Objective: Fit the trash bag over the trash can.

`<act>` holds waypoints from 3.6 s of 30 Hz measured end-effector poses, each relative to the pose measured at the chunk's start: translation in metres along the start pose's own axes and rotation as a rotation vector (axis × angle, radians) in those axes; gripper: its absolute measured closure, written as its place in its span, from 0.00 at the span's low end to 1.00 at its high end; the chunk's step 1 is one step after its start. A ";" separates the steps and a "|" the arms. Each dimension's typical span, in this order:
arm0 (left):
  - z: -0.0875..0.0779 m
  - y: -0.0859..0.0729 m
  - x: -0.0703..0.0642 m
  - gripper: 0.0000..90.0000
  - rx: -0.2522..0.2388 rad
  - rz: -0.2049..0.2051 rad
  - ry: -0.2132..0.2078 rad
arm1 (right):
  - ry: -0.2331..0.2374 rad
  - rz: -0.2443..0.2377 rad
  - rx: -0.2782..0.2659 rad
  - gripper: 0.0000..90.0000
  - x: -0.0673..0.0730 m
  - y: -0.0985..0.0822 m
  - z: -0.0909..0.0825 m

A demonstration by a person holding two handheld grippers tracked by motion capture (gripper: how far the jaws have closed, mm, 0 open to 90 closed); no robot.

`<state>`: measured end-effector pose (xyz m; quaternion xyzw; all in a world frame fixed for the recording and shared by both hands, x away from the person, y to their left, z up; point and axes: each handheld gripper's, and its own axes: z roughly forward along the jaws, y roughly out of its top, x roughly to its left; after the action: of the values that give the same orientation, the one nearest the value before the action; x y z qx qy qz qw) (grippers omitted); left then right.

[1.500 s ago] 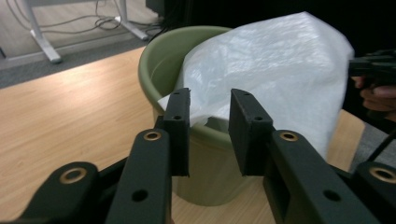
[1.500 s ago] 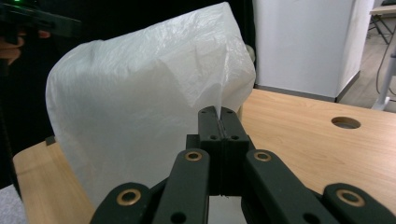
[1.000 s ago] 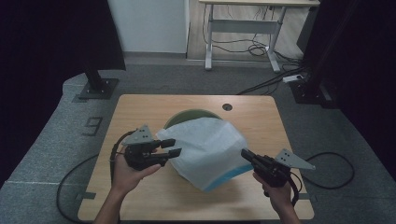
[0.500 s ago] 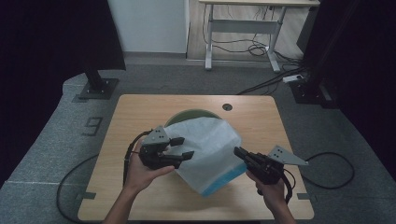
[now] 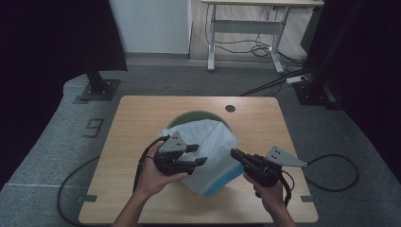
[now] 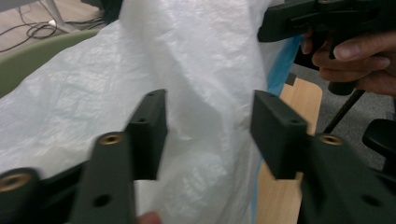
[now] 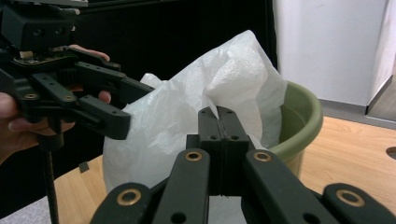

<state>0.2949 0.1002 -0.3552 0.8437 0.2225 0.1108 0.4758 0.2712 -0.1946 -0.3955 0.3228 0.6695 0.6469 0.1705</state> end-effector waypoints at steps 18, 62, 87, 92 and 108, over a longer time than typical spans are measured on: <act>-0.004 -0.001 0.009 1.00 -0.066 -0.109 0.040 | -0.023 -0.016 -0.014 0.64 0.004 -0.007 -0.006; -0.010 0.001 0.037 1.00 -0.097 -0.274 0.013 | -0.244 -0.111 -0.013 0.85 0.020 -0.073 -0.054; -0.022 0.018 0.058 1.00 -0.198 -0.321 0.012 | -0.285 -0.148 0.004 0.99 0.017 -0.056 -0.050; -0.024 0.020 0.060 1.00 -0.207 -0.329 0.014 | -0.275 -0.139 0.006 0.99 0.017 -0.054 -0.050; -0.038 0.014 0.087 1.00 -0.259 -0.393 0.058 | -0.308 -0.159 0.002 0.99 0.006 -0.039 -0.057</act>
<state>0.3594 0.1642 -0.3250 0.7125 0.3802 0.0679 0.5859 0.2210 -0.2320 -0.4268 0.3643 0.6595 0.5738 0.3213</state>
